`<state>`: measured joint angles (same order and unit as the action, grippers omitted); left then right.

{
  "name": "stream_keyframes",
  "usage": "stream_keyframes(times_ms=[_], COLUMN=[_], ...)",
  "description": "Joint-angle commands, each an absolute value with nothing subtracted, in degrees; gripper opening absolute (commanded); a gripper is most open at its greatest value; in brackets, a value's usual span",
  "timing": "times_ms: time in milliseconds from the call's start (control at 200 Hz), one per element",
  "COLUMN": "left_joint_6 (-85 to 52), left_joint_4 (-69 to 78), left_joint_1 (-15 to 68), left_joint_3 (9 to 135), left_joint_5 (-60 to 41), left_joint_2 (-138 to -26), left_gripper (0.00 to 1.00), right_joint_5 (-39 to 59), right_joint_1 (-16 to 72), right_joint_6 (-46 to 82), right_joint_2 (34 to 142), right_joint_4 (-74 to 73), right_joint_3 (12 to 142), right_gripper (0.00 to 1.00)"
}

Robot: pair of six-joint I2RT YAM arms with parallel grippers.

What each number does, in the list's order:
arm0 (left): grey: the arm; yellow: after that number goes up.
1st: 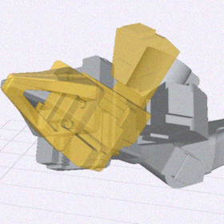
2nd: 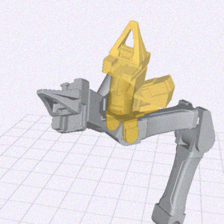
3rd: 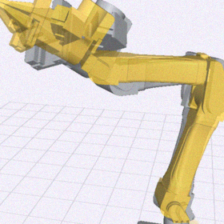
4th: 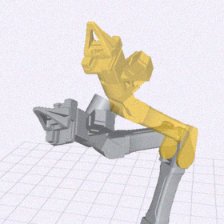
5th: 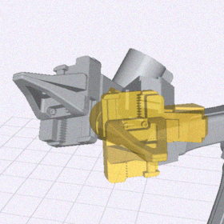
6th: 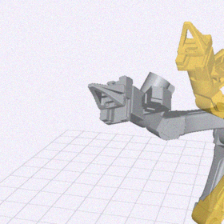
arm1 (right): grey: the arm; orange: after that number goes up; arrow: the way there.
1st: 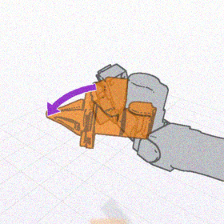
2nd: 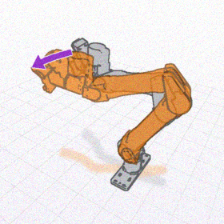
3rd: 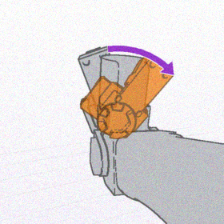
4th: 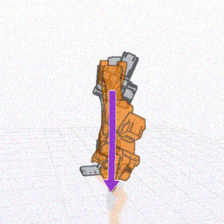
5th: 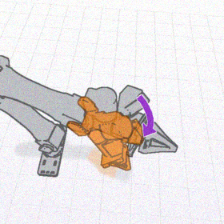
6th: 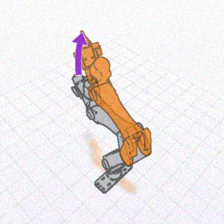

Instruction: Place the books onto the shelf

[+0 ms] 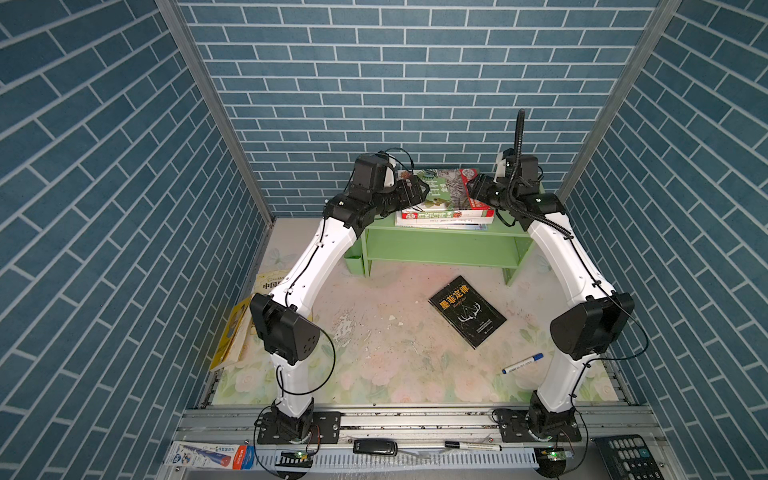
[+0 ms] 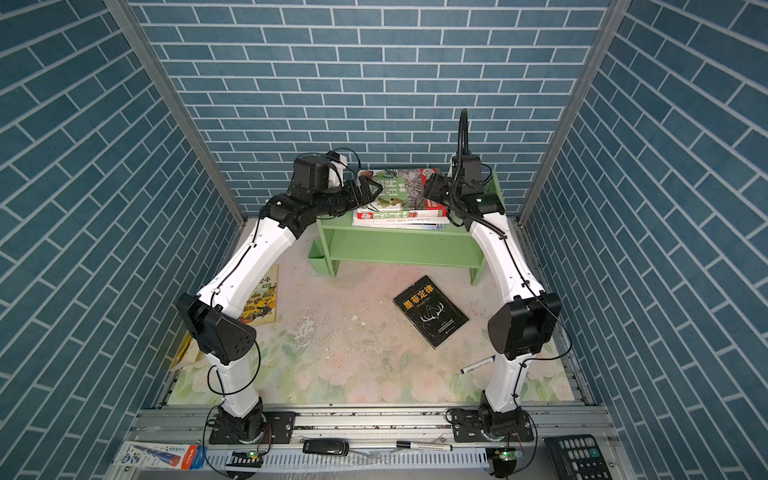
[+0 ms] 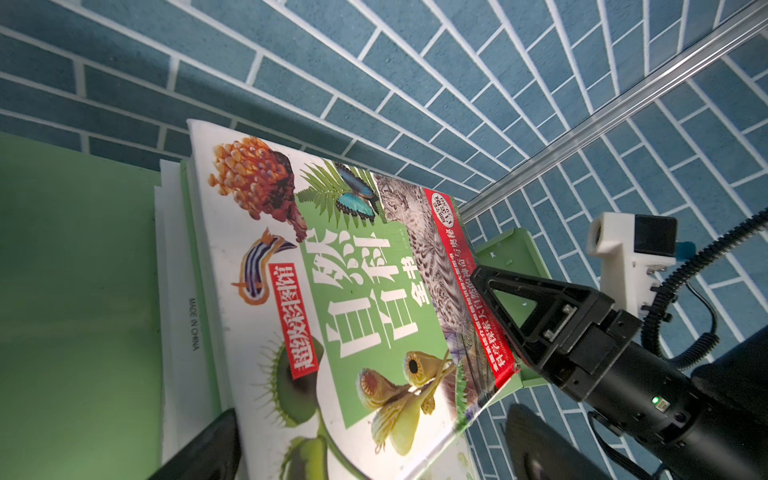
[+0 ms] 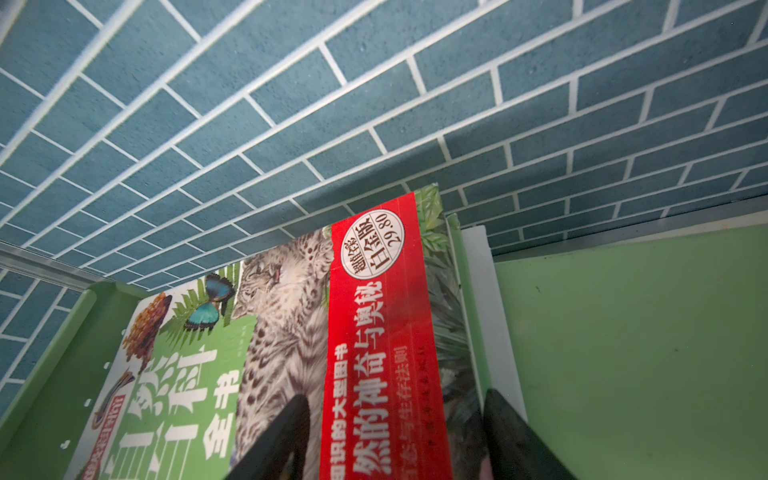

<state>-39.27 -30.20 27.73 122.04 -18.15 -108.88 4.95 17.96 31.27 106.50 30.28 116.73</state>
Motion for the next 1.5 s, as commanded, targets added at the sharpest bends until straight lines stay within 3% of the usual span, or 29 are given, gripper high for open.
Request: stream_keyframes(times_ms=[0, 475, 755, 1025, 1255, 1496], left_joint_6=[-39.0, -39.2, -38.8, -37.2, -35.9, -27.5], left_joint_4=[-26.6, -28.2, -28.9, -28.5, -26.1, -23.2], left_joint_1=[28.6, 28.6, 28.5, 27.0, 23.0, 23.7], left_joint_3=[124.6, 130.8, 128.3, 121.1, 113.4, 100.9], left_joint_5=[-22.6, -23.6, -21.4, -16.6, -18.5, -27.1], left_joint_2=[-109.6, -112.7, -111.5, -105.2, -98.1, -87.5], left_gripper=[1.00, 1.00, 1.00, 1.00, 1.00, 1.00], right_joint_5=[9.7, 10.4, 9.6, 4.3, -3.1, -0.7], right_joint_1=[19.2, 19.6, 19.6, 18.9, 18.2, 18.5], right_joint_6=[32.9, 32.7, 32.0, 30.5, 26.9, 25.1], right_joint_2=[105.3, 105.0, 105.4, 105.5, 101.1, 87.7], right_joint_4=[27.9, 27.8, 28.3, 31.3, 35.0, 35.0], right_joint_3=[116.6, 116.7, 117.4, 119.5, 119.9, 105.0], right_gripper=[0.66, 0.66, 0.67, 0.74, 0.79, 0.78])
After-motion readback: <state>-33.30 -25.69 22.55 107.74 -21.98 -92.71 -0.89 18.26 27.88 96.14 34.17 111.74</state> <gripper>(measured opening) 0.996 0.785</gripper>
